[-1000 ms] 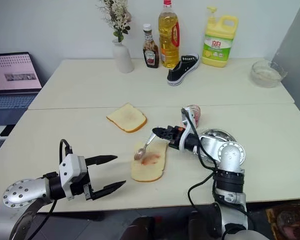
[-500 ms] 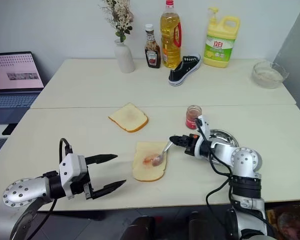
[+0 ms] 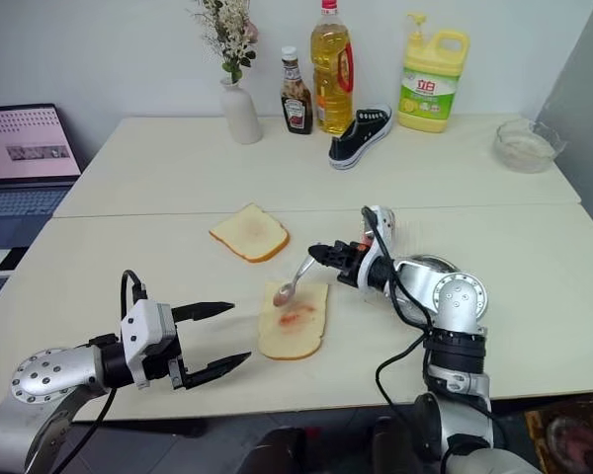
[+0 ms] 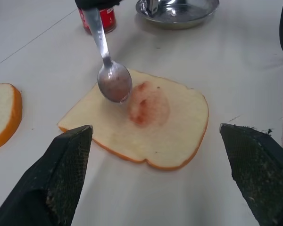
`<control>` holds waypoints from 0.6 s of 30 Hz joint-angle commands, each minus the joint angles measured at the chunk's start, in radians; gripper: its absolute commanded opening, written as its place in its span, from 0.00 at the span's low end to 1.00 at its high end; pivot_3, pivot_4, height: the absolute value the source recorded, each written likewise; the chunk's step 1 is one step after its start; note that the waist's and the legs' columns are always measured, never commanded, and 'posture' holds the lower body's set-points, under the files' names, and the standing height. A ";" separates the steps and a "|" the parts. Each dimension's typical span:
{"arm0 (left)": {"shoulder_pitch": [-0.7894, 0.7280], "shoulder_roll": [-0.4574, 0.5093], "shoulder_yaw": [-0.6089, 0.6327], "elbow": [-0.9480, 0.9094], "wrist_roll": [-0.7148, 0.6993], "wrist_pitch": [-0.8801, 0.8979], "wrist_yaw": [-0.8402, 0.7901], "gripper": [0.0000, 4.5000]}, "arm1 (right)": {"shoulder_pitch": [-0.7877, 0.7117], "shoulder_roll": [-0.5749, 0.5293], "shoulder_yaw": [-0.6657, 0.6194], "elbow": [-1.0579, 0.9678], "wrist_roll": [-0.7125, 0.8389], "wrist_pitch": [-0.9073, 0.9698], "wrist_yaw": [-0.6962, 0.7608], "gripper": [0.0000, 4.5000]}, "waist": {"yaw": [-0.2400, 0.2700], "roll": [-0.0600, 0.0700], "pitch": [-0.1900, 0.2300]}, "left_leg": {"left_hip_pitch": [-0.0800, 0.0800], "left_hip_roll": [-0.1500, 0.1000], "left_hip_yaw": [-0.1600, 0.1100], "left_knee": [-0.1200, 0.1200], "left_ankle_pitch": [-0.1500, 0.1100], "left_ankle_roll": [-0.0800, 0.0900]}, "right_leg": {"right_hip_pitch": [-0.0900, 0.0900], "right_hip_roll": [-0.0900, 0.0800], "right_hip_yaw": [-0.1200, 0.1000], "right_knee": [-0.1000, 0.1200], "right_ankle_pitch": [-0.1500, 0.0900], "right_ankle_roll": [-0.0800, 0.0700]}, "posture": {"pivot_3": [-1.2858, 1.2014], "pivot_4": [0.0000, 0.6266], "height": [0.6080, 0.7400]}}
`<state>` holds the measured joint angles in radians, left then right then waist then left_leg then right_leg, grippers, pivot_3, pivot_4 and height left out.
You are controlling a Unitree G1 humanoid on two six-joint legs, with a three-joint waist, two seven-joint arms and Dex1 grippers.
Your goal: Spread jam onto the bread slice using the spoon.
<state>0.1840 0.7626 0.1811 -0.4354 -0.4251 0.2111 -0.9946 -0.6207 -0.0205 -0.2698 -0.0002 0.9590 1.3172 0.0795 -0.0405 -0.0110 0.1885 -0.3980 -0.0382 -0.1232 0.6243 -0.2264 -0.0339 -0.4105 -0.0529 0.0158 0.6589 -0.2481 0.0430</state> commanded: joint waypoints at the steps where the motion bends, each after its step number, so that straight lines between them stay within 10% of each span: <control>1: -0.004 0.007 0.005 -0.022 0.000 -0.012 0.000 1.00 | 0.035 -0.057 0.037 -0.028 -0.038 -0.018 0.041 0.01 | 0.001 0.000 0.000 | 0.000 0.000 0.000 0.000 0.000 0.000 | 0.000 0.000 0.000 0.000 0.000 0.000 | 0.52 0.24 1.00; 18: -0.136 0.011 -0.047 0.036 -0.015 0.023 -0.013 1.00 | -0.013 -0.074 -0.196 -0.149 0.151 0.056 -0.121 0.01 | 0.007 0.000 0.000 | 0.000 0.000 0.000 0.000 0.000 0.000 | 0.000 0.001 0.000 0.001 0.000 0.001 | 0.52 0.24 1.00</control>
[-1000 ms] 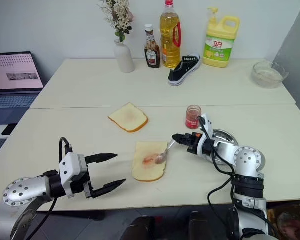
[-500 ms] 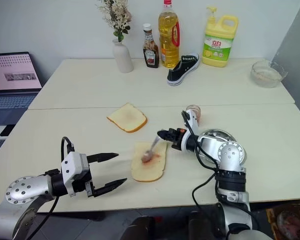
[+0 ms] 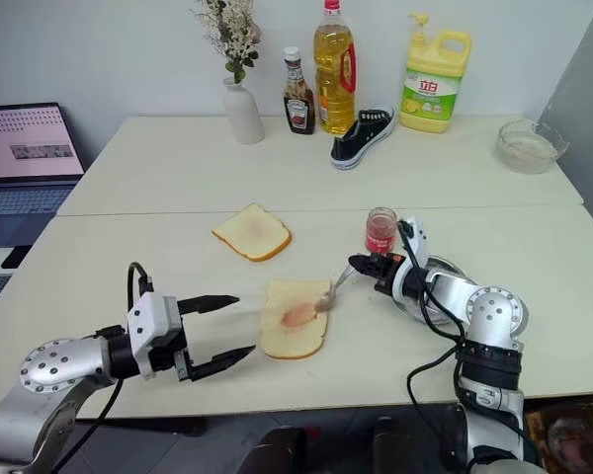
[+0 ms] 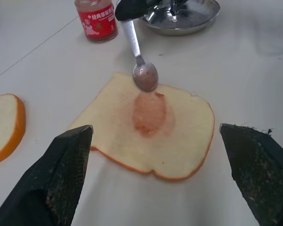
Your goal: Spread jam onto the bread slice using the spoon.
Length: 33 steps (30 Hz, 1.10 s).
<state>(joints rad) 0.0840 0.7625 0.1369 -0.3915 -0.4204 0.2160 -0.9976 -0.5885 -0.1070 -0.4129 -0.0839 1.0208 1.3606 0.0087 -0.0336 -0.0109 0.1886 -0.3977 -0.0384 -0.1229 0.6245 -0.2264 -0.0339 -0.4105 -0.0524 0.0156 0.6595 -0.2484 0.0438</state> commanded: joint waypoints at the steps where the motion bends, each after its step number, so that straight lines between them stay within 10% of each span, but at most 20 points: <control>1: -0.069 0.020 -0.010 -0.013 -0.045 0.065 -0.013 1.00 | -0.056 0.014 -0.077 -0.085 0.133 0.015 -0.080 0.01 | 0.000 0.000 0.000 | 0.000 0.000 0.000 0.000 0.000 0.000 | 0.000 0.000 0.000 0.000 0.000 0.000 | 0.52 0.24 1.00; 15: -0.713 -0.150 -0.416 0.134 0.025 0.280 -0.047 1.00 | 0.143 -0.283 -0.247 -0.337 0.354 -0.150 -0.354 0.01 | -0.003 0.000 0.000 | -0.001 -0.004 0.001 0.001 0.000 0.000 | 0.002 0.000 0.000 -0.002 -0.002 0.005 | 0.52 0.24 1.00; 33: -0.816 -0.370 -0.563 0.490 0.309 -0.009 -0.051 1.00 | 0.418 -0.266 -0.192 -0.212 0.185 -0.487 -0.186 0.01 | 0.002 0.000 0.000 | 0.000 -0.003 0.002 0.003 0.000 0.001 | 0.002 0.001 0.002 0.000 -0.002 0.006 | 0.52 0.24 1.00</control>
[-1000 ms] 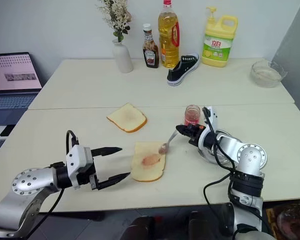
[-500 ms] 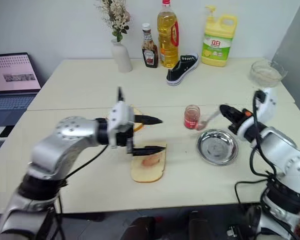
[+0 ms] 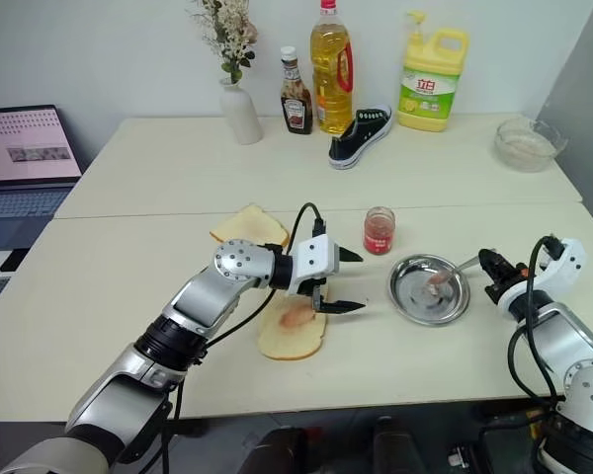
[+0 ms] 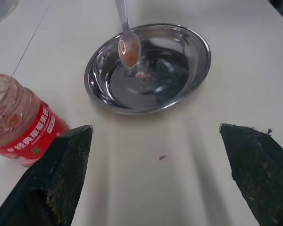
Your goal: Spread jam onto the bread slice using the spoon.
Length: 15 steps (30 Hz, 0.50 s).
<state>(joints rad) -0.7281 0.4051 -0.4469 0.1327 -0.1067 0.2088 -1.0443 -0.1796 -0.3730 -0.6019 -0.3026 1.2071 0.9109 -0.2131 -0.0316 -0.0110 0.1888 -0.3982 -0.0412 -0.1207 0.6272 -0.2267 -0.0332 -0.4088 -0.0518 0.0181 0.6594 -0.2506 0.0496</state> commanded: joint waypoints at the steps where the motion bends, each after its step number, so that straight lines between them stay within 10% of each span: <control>1: 0.000 -0.016 0.024 -0.040 -0.006 0.005 -0.003 1.00 | 0.012 0.001 -0.001 0.016 -0.001 -0.042 0.042 0.01 | 0.001 0.000 0.000 | 0.000 0.000 0.000 0.000 0.000 0.000 | 0.000 -0.001 0.000 0.000 0.000 0.000 | 0.52 0.24 1.00; 5: 0.009 -0.021 0.035 -0.065 -0.011 0.031 0.003 1.00 | 0.032 -0.003 -0.014 0.058 -0.004 -0.063 0.061 0.16 | 0.001 0.000 0.000 | 0.000 0.000 0.000 0.000 0.000 0.000 | 0.000 -0.001 0.000 0.000 0.000 0.001 | 0.52 0.24 1.00; 15: 0.037 0.017 0.095 -0.129 -0.030 0.106 0.014 1.00 | 0.019 -0.065 -0.075 0.074 0.050 -0.089 0.033 0.94 | 0.000 0.000 0.000 | 0.000 0.000 0.000 0.001 0.000 0.000 | 0.000 -0.001 0.000 0.001 0.000 0.001 | 0.52 0.24 1.00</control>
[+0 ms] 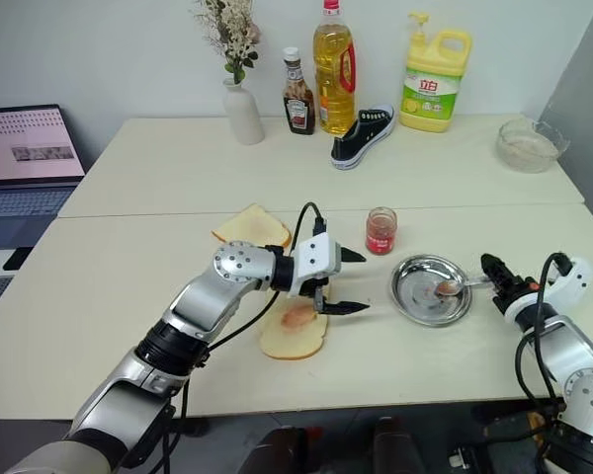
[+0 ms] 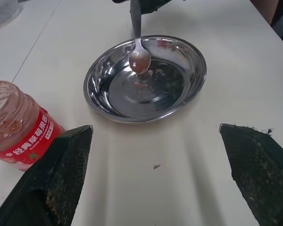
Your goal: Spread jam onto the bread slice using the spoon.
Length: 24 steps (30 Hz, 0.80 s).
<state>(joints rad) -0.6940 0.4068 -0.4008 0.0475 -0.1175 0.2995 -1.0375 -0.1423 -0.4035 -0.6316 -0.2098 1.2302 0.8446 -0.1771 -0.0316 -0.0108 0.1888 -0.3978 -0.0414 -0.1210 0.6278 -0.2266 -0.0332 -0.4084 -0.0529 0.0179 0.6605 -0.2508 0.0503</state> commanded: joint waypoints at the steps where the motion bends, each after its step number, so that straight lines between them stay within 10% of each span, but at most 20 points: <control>1: 0.005 0.019 0.057 -0.047 -0.021 0.024 0.010 1.00 | -0.020 -0.045 -0.048 -0.017 0.032 -0.021 -0.004 0.99 | 0.000 0.000 0.000 | 0.000 0.000 0.000 0.000 0.000 0.000 | 0.000 0.000 0.000 0.000 0.000 0.000 | 0.52 0.24 1.00; 16: 0.053 0.176 0.242 -0.098 -0.088 0.126 0.002 1.00 | -0.109 -0.306 -0.001 0.002 0.021 0.093 0.090 0.99 | 0.000 0.000 0.000 | 0.000 0.000 0.000 0.000 0.000 0.000 | 0.000 0.000 0.000 0.000 0.000 0.000 | 0.52 0.24 1.00; 24: 0.116 0.474 0.429 -0.167 -0.245 0.273 -0.162 1.00 | 0.133 -0.826 0.166 -0.250 -0.231 0.080 0.804 0.99 | -0.003 0.000 0.001 | 0.000 0.001 -0.001 -0.001 0.000 0.000 | 0.001 0.002 -0.003 -0.002 -0.001 0.001 | 0.52 0.24 1.00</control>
<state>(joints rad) -0.5872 0.8419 -0.0206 -0.0880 -0.3334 0.5647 -1.1622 -0.0315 -1.1889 -0.4702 -0.4182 1.0672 0.9677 0.4924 -0.0343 -0.0111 0.1896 -0.3974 -0.0405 -0.1219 0.6274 -0.2269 -0.0332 -0.4076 -0.0503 0.0149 0.6578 -0.2516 0.0509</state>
